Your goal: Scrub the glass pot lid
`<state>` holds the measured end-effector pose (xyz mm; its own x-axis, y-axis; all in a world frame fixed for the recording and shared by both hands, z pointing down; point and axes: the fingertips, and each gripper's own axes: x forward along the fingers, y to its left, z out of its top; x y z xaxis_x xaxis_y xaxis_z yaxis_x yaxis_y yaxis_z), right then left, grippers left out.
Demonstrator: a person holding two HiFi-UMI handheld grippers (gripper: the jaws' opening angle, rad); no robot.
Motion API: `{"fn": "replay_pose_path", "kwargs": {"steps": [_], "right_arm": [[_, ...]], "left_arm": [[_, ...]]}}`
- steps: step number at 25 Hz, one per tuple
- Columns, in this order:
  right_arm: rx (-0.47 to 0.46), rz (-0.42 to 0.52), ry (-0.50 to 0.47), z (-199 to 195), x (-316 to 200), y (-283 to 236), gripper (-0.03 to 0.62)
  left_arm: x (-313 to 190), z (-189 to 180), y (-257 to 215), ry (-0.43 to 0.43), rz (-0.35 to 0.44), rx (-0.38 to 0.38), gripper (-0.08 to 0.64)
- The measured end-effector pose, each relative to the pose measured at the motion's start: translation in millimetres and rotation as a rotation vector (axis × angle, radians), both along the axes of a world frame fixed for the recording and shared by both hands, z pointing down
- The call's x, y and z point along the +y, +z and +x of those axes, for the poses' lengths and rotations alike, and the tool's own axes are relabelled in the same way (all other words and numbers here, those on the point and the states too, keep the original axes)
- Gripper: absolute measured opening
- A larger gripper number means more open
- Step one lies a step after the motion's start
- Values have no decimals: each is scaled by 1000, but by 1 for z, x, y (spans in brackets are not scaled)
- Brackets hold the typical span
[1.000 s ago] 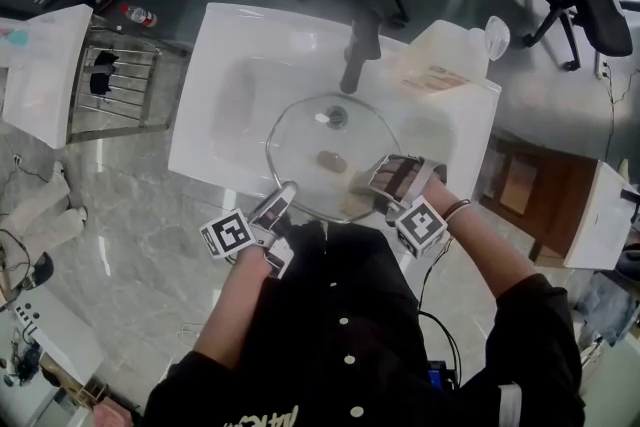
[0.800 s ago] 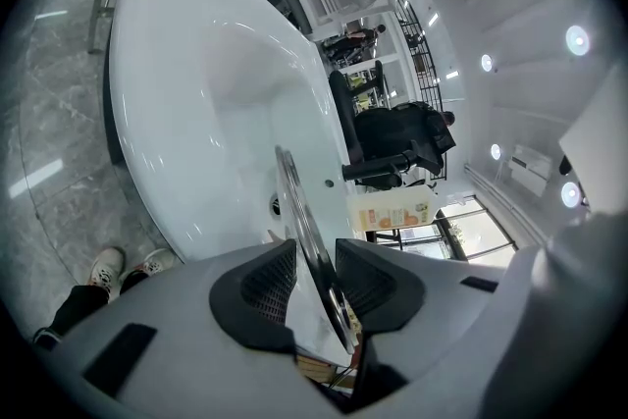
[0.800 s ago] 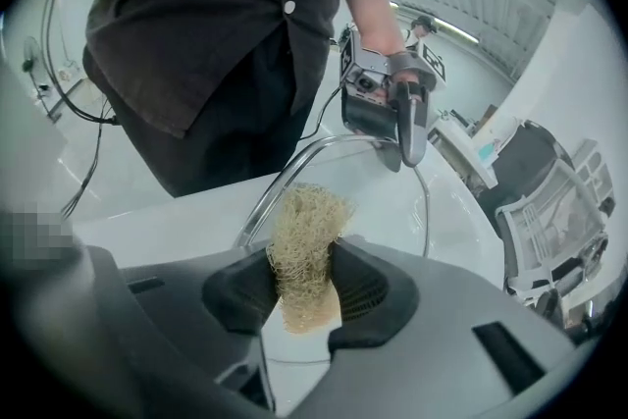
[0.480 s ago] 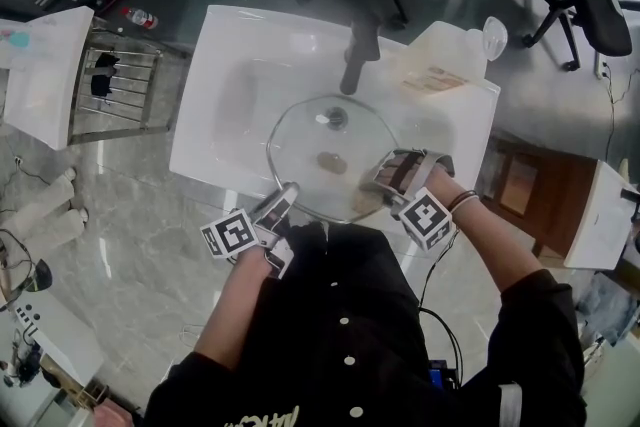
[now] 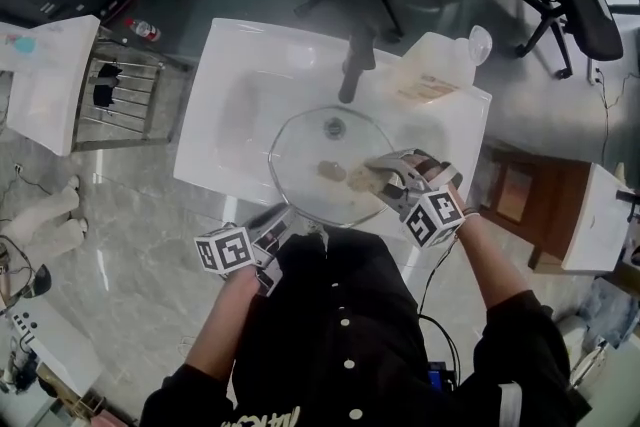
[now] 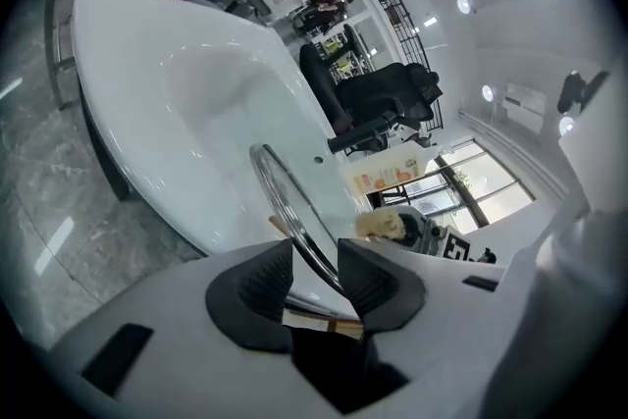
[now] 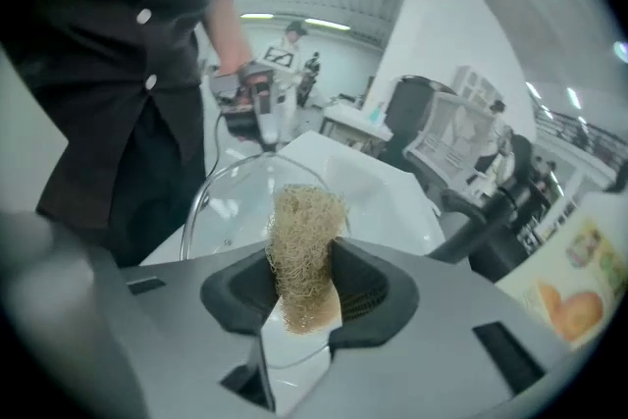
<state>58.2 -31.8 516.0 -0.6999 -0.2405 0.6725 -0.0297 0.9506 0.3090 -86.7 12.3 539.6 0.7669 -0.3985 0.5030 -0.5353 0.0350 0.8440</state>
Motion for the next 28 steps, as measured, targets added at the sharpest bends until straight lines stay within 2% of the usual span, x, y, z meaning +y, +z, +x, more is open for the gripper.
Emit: {"fn": "replay_pose_path", "kwargs": {"steps": [3, 6, 10, 15, 18, 21, 25, 28], "right_arm": [[-203, -98, 236, 5, -20, -39, 147], [-432, -189, 420, 12, -33, -79, 147], [-653, -271, 564, 21, -37, -124, 147], [-891, -322, 688, 31, -33, -182, 147], [-969, -284, 744, 42, -26, -210, 147], [-1019, -230, 793, 57, -21, -231, 147], [-1065, -142, 863, 77, -14, -259, 147], [-1053, -35, 913, 94, -14, -286, 147]], "left_arm": [[6, -16, -12, 32, 88, -86, 122], [-2, -30, -35, 47, 247, -195, 49], [-29, -26, -80, 47, 463, -228, 32], [-51, -14, -123, 94, 639, -313, 29], [-58, -4, -149, 129, 744, -335, 29], [-66, 2, -174, 122, 835, -333, 29], [-81, -3, -199, 75, 898, -391, 29], [-94, -7, -224, 43, 948, -397, 29]]}}
